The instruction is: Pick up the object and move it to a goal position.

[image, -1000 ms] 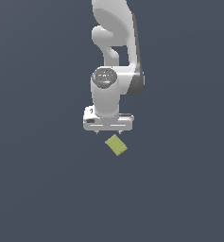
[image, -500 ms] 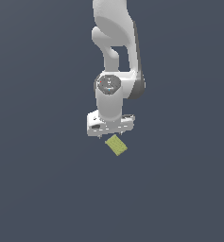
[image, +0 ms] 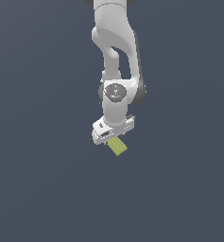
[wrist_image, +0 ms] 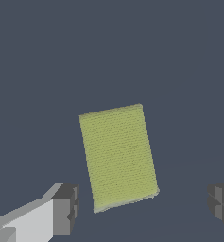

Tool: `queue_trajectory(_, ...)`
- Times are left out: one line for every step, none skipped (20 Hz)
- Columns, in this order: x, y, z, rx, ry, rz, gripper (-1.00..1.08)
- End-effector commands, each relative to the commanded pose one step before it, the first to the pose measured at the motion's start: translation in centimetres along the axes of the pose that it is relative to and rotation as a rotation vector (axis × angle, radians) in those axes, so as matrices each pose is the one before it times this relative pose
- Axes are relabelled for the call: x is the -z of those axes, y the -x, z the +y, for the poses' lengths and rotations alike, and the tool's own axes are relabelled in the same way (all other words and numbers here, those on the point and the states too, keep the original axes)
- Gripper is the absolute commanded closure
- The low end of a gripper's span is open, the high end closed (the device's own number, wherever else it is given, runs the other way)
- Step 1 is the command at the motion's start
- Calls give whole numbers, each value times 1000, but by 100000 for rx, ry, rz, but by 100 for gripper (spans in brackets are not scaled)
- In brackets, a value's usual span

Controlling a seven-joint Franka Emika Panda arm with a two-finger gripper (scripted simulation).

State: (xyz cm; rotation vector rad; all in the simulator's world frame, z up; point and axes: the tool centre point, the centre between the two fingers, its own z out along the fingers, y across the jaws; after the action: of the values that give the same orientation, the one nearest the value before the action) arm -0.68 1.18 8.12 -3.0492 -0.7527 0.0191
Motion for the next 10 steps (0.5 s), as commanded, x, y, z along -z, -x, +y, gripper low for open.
queue_trajectory(-656,-169,-348,6608,214,332,-92)
queue_trajectory(-221,-59,-120,2160,51,104,-92)
queue_trajectory(-202,-57,-112,1988,44,99,-92)
queue_trajectory(-184,-54,-103,1816,37,94,-92)
queue_trajectory(-166,-50,-93,1642,32,88,-92)
queue_trajectory(-148,-47,-84,1470,27,81,-92)
queue_trajectory(-130,-42,-74,1297,23,74,-92)
queue_trajectory(-112,-38,-65,1125,19,65,-92)
queue_trajectory(-95,-32,-54,950,16,56,-92)
queue_trajectory(-78,-27,-45,780,12,47,-92)
